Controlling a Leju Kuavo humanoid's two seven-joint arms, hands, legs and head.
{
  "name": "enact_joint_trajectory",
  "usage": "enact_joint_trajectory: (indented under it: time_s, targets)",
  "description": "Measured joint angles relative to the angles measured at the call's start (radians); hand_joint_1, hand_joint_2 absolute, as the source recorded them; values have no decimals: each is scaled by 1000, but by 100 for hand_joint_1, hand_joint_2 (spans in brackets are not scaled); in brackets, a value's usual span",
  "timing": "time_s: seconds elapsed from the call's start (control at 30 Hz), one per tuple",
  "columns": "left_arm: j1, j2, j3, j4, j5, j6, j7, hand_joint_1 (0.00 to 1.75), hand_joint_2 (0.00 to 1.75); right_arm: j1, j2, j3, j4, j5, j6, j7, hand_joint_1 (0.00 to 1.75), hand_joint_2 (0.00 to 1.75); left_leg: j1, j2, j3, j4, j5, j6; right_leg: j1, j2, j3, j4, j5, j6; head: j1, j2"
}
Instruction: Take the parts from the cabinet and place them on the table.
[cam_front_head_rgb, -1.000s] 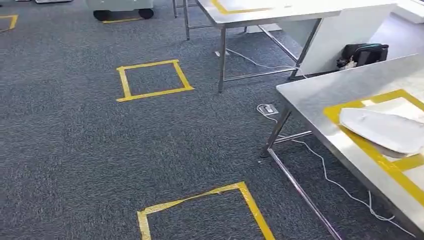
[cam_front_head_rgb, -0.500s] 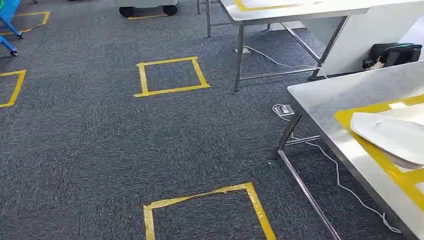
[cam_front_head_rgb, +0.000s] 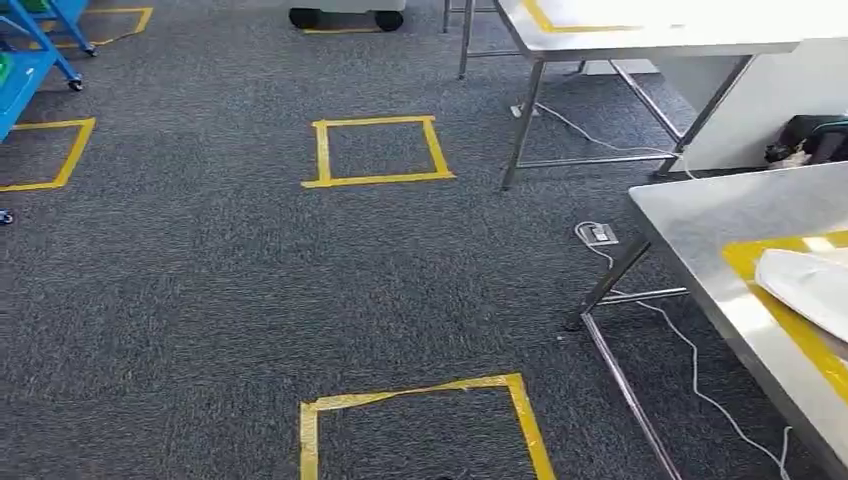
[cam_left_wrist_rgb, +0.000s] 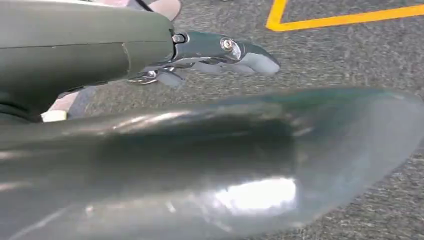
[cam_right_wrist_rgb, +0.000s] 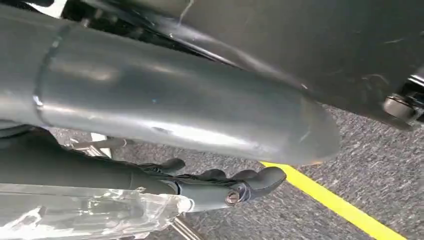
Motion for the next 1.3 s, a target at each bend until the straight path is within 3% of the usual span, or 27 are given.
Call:
enact_joint_trajectory:
  time_s: [0.03, 0.07, 0.1, 0.23, 0.27, 0.3, 0.37, 0.4, 0.43, 0.47, 0.53, 0.57, 0.6, 0.73, 0.77, 0.8, 0.87, 0.9, 0.93, 0.97, 1.0, 1.07, 1.1, 1.13, 1.23, 1.27, 1.3]
  targets:
    - [-1, 0, 0, 0, 0, 0, 0, 0, 0, 0, 0, 0, 0, 0, 0, 0, 0, 0, 2, -8, 2, 0, -1, -2, -2, 8, 44, -92, 45, 0, 0, 0]
    - [-1, 2, 0, 0, 0, 0, 0, 0, 0, -1, 0, 0, 0, 0, 0, -2, 0, 0, 2, -15, 2, 0, -2, -6, -8, 35, 80, -166, 74, 3, 1, 0]
    - [-2, 5, 0, 0, -1, 0, 0, 0, 0, -1, 0, 0, 0, 0, 1, -3, 0, 0, -2, -22, -3, 5, -2, -11, -10, 54, 97, -195, 67, 3, -1, 0]
    - [9, 7, 0, 0, -1, 1, 0, 0, 0, 1, 0, 0, 0, -1, 1, -4, 0, 0, 3, -37, -14, 0, 10, -33, -7, 37, 98, -205, 68, -19, -2, 0]
    - [8, 7, 0, 0, -1, 1, 0, 0, 0, 0, 0, 0, 0, 0, 1, -5, 0, 0, 1, -9, -19, 13, -8, -36, -8, 30, 102, -210, 71, -26, -3, 0]
    - [5, 7, 0, 1, -1, 1, 0, 0, 0, -1, 0, 0, 0, 0, 1, -5, 0, 0, -2, 12, -42, 68, -46, -39, -8, 23, 103, -212, 72, -34, -7, 0]
    - [0, 7, 0, 1, -1, 2, 0, 0, 0, 1, 0, 0, 0, 0, 1, -5, 0, 0, -3, 17, -121, 238, -126, -42, -5, 5, 102, -215, 72, -36, -6, 0]
    - [1, 7, 0, 2, -1, 2, 0, 0, 0, 2, 0, 0, 0, 0, 1, -5, 0, 0, -3, 17, -153, 310, -149, -43, -4, -4, 101, -214, 72, -38, -7, 0]
    - [3, 6, 0, 2, -1, 2, 0, 0, 0, 1, 0, 0, 0, -1, 1, -5, 0, 0, -3, 17, -164, 332, -145, -42, -4, -9, 102, -214, 71, -38, -7, 0]
    - [6, 6, 0, 3, -2, 2, 0, 0, 0, 1, 0, 0, 0, -1, 1, -5, 0, 0, -3, 17, -151, 311, -120, -41, -4, -15, 104, -214, 71, -39, -7, 0]
    - [5, 7, 0, 3, -6, 2, 0, 0, 0, -1, 0, 0, 0, 0, 2, -4, 0, 0, -4, 27, -72, 154, -29, -34, -4, -27, 109, -214, 69, -38, -8, 0]
    - [4, 7, 0, 3, -7, 2, 1, 0, 0, -2, 0, 0, 0, 0, 1, -3, 0, 0, -7, 46, -28, 71, 6, -29, -4, -31, 112, -215, 67, -36, -8, 0]
    - [3, 7, 0, 3, -7, 2, 3, 0, 0, -2, 0, 0, 0, 0, 2, -4, 0, 0, -15, 70, -3, 21, 15, -26, 4, -36, 111, -212, 64, -31, -9, 0]
    - [7, 5, 0, 4, -8, 3, 8, 0, 0, -2, 0, 0, 0, 0, 1, -4, 0, 0, -14, 50, -3, -6, 5, -11, 6, -58, 105, -211, 65, -18, -8, 0]
    - [8, 4, 0, 4, -8, 3, 8, 0, 0, -2, 0, 0, 0, 0, 0, -5, 0, 0, -8, 46, 1, -11, 7, -7, 2, -44, 96, -202, 51, -10, -9, 0]
    - [6, 4, 0, 4, -8, 3, 7, 0, 0, -2, 0, 0, 0, 0, -2, -5, 0, 0, -6, 42, 1, -11, 7, -2, 2, -23, 80, -162, 22, -4, -5, 0]
    - [2, 4, 0, 4, -8, 3, 2, 0, 0, -1, 0, 0, 0, -2, -2, -6, 0, 0, -5, 31, 0, -11, 7, 5, -1, -5, 5, 7, -55, 3, -2, 0]
    - [2, 3, 0, 4, -8, 3, -1, 0, 0, -1, 0, 0, 0, -2, -2, -6, 0, 0, -5, 26, 0, -11, 7, 6, -2, -3, -32, 84, -81, 5, 0, 0]
    - [2, 2, 0, 4, -8, 3, -3, 0, 0, 0, 0, 0, 0, -3, -2, -6, 0, 0, -4, 19, 1, -10, 7, 6, -3, -2, -57, 127, -85, 7, 0, 0]
    - [2, 1, 0, 4, -8, 3, -5, 0, 0, 0, 0, 0, 0, -4, -2, -6, 0, 0, -3, 13, 2, -10, 7, 6, -4, -2, -51, 109, -63, 7, 0, 0]
    - [2, 0, 0, 4, -9, 3, -5, 0, 0, 0, 0, 0, 0, -5, -3, -7, 0, 0, -2, 5, 4, -10, 6, 5, -6, -1, -24, 50, -23, 7, 0, 0]
    - [1, -2, 0, 4, -10, 3, -5, 0, 0, -1, 0, 0, 0, -6, -3, -8, 0, 0, 4, -12, 11, -9, 2, -3, -14, 16, 70, -136, 69, 11, 0, 0]
    - [1, 0, 0, 4, -10, 3, -5, 0, 0, -2, 0, 0, 0, -6, -3, -8, 0, 0, 1, -19, 9, -8, 2, -10, -18, 46, 95, -184, 64, 16, 1, 0]
    - [-1, 0, 0, 4, -11, 3, -3, 0, 0, -3, 0, 0, 0, -6, -3, -9, 0, 0, 0, -26, -1, 3, 3, -16, -19, 45, 111, -207, 59, 7, 0, 0]
    - [9, -1, 0, 4, -11, 3, -1, 0, 0, -2, 0, 0, 0, -8, -6, -8, 0, 0, 4, -32, -7, -1, 14, -30, -12, 38, 100, -192, 61, -5, -2, 0]
    - [9, -2, 0, 4, -11, 3, -1, 0, 0, -2, 0, 0, 0, -8, -6, -8, 0, 0, 4, -23, -9, 2, 6, -34, -17, 30, 103, -200, 65, -14, -1, 0]
    - [8, -3, 0, 4, -11, 3, -1, 0, 0, -3, 0, 0, 0, -8, -7, -9, 0, 0, -1, 6, -23, 35, -22, -38, -16, 25, 103, -200, 66, -21, -7, 0]
